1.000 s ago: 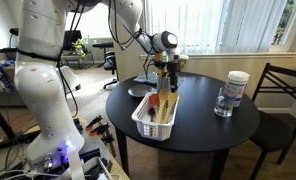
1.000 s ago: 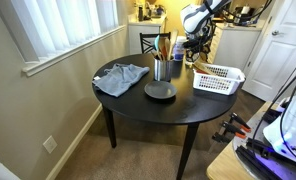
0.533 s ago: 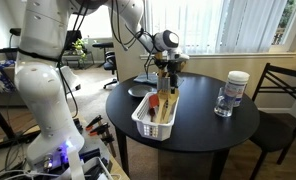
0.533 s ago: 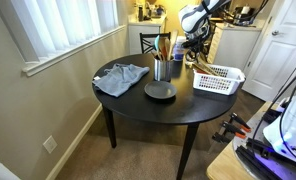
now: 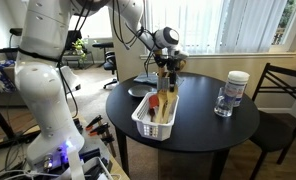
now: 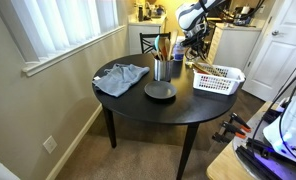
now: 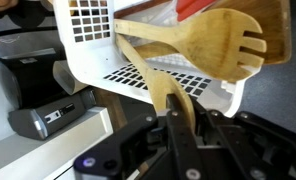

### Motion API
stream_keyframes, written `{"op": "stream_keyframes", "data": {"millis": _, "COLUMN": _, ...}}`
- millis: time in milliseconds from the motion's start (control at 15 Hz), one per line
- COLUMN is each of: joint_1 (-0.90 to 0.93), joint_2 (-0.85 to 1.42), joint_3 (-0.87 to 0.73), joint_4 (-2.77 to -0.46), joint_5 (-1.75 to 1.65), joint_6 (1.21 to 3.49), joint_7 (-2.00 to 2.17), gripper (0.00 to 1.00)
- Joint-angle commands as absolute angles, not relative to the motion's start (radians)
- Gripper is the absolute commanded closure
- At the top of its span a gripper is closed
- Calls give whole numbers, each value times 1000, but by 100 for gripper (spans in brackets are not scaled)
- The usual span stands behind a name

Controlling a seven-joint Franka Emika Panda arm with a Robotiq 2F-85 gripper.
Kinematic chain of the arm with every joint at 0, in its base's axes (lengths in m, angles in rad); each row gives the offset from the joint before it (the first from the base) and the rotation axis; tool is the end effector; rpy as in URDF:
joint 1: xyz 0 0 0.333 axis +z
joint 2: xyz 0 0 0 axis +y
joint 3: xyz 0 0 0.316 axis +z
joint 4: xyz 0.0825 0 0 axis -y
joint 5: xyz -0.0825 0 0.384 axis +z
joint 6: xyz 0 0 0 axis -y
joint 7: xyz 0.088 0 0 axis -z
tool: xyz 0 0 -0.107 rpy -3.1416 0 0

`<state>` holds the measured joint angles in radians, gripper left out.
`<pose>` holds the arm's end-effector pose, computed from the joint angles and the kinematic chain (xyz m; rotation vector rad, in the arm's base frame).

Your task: Move one wooden spoon from the white basket to the silver can

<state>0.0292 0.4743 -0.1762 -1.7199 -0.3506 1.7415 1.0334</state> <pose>0.6041 -0.1122 0.2955 2.2268 -1.2741 -0.2983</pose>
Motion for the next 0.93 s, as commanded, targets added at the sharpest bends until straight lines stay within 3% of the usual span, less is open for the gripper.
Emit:
{"op": "stream_keyframes", "data": {"millis": 0, "joint_1": 55, "joint_2": 473, "joint_3": -177, "joint_4": -1656, "joint_5": -405, "joint_6": 1570, "joint_7": 1023, "gripper": 95}}
{"op": "stream_keyframes", "data": {"millis": 400, "joint_1": 90, "joint_2": 466, "joint_3": -155, "joint_4": -1542, "joint_5": -498, "joint_6": 1369, "joint_7": 998, "gripper": 94}}
{"op": "stream_keyframes", "data": {"millis": 867, "joint_1": 108, "joint_2": 398, "joint_3": -126, "joint_4": -1489, "joint_5": -566, "joint_6": 1344, "joint_7": 989, "gripper": 94}}
